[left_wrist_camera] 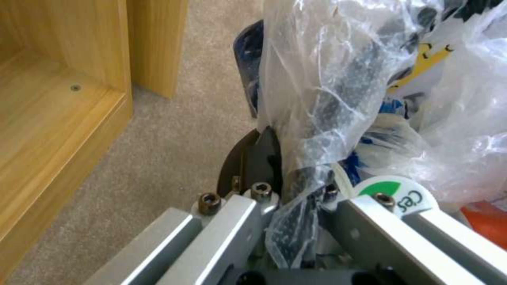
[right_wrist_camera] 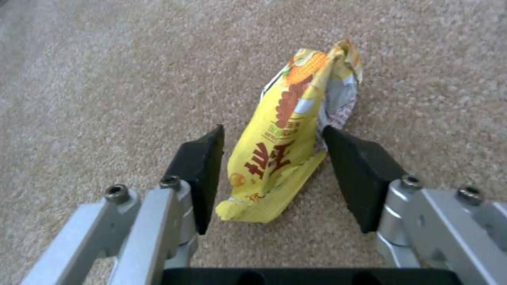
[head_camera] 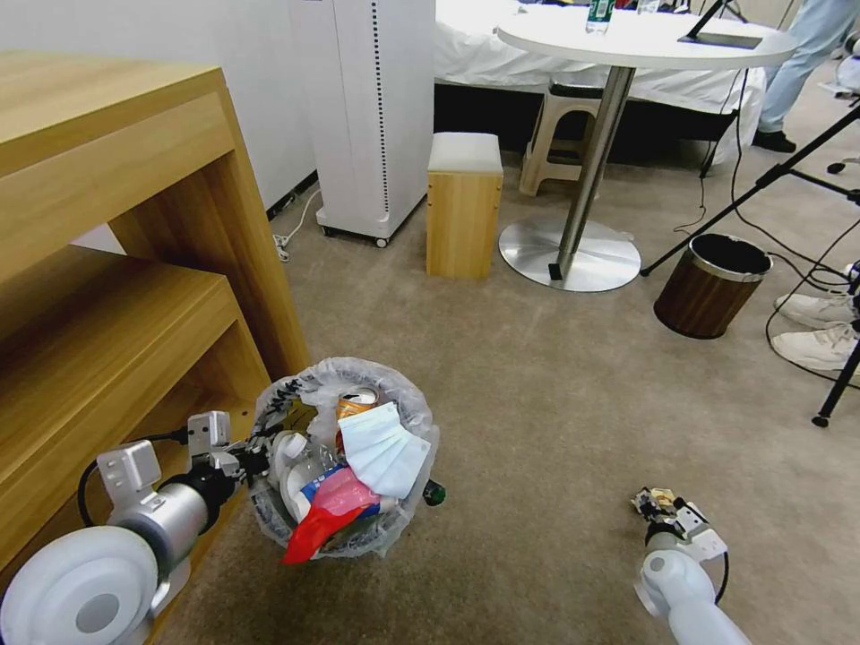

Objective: Pick up the trash bin and place the garbage on the floor into it.

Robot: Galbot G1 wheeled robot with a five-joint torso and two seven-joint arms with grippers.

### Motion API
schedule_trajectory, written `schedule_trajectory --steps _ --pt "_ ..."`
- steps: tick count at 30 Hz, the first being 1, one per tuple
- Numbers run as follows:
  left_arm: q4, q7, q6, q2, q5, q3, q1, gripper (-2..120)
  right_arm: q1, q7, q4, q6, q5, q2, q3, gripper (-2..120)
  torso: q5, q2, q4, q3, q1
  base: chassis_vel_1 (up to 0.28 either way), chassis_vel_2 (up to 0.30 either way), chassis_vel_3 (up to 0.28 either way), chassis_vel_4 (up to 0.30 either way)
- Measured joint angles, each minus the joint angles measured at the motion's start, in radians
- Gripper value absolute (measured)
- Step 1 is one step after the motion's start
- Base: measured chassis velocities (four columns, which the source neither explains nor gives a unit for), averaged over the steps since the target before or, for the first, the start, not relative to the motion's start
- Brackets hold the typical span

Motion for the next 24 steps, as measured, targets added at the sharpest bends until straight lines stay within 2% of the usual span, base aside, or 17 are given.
schedule_trajectory --steps 24 --pt "-0.002 0.002 -0.008 0.004 -0.005 0.008 -0.003 0 0.004 -0.009 -0.026 0.007 -0.029 0.005 -0.002 27 0.0 0.0 0.0 0.0 0.0 0.0 0.0 0.0 0.0"
